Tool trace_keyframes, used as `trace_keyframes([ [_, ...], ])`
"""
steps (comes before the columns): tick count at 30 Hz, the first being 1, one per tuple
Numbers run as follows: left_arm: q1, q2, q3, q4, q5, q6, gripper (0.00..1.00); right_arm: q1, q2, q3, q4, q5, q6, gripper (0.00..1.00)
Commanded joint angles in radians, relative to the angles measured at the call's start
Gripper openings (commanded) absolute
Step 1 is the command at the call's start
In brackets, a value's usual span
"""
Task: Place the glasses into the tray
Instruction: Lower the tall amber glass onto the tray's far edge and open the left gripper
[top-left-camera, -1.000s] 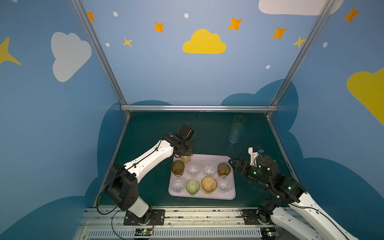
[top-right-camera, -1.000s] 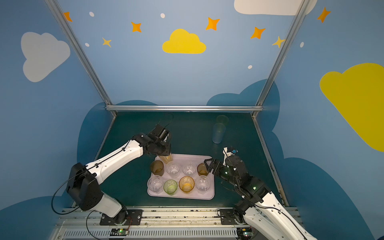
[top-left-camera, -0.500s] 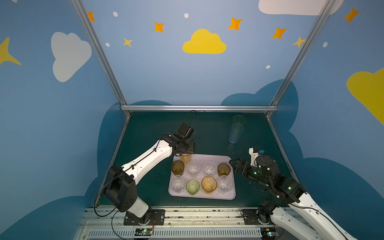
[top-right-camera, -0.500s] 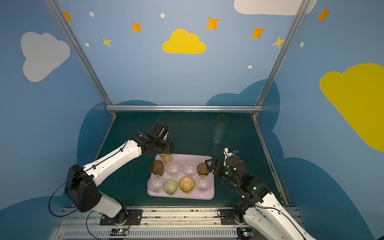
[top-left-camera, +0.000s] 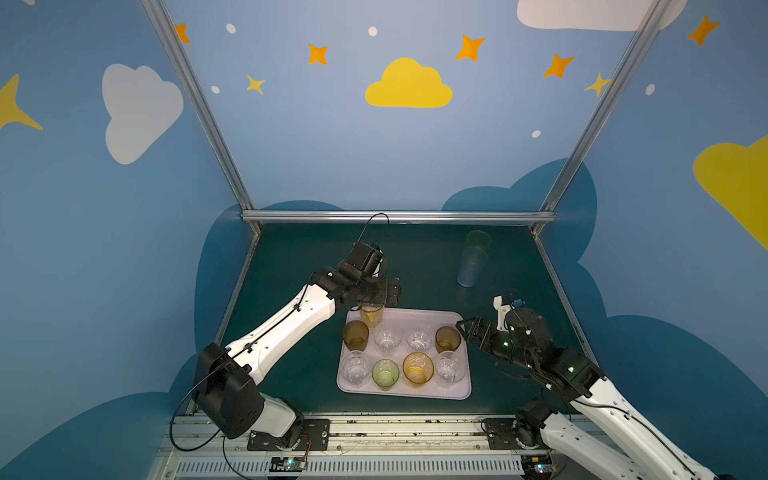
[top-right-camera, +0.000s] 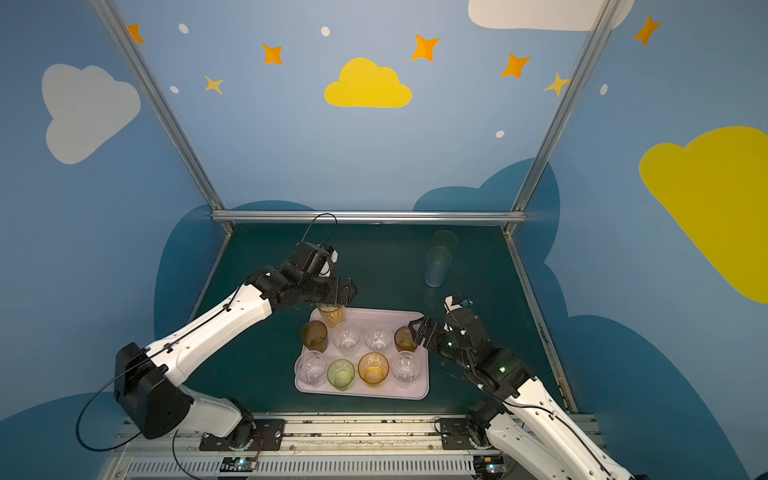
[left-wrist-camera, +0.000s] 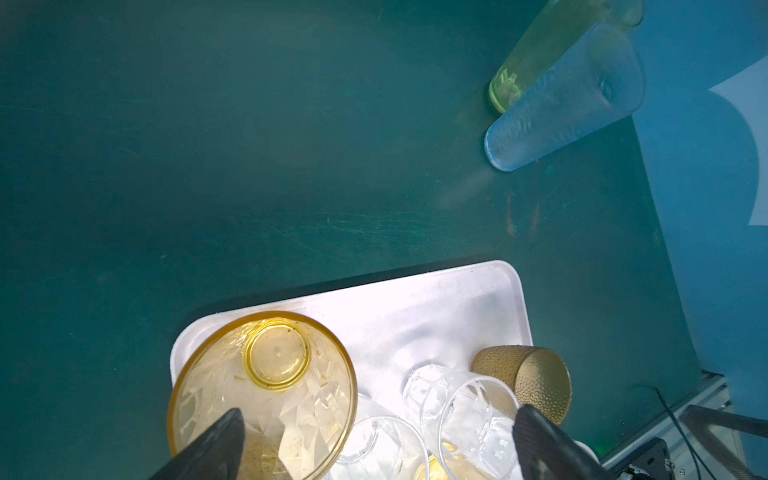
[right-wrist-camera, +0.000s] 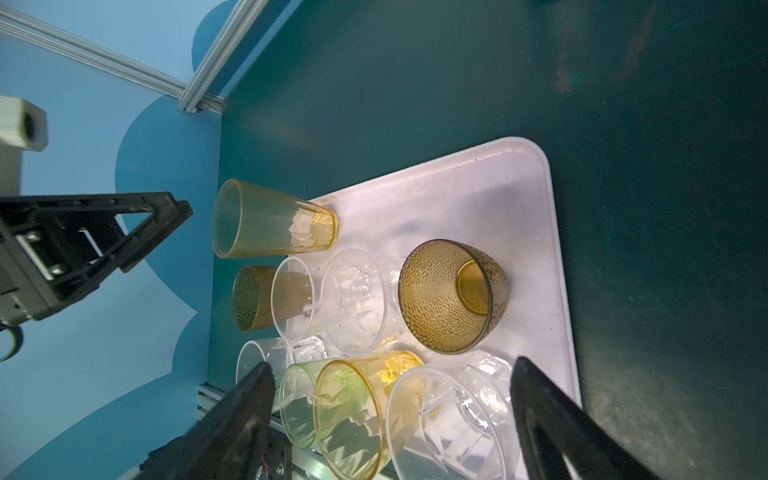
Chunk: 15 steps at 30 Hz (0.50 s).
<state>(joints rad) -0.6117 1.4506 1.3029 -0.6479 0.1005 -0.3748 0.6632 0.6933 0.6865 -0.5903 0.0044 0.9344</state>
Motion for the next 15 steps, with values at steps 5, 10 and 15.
trace_keyframes([
  [5,-0.001,-0.077,-0.084,0.079,-0.014,-0.026,1.00,-0.009,0.045,0.073,-0.046,0.010,-0.058,0.88],
  [10,0.000,-0.157,-0.151,0.132,0.030,-0.055,1.00,-0.032,0.105,0.196,-0.151,0.054,-0.156,0.88],
  [15,0.000,-0.234,-0.222,0.173,0.054,-0.071,1.00,-0.117,0.257,0.396,-0.253,-0.003,-0.282,0.87],
])
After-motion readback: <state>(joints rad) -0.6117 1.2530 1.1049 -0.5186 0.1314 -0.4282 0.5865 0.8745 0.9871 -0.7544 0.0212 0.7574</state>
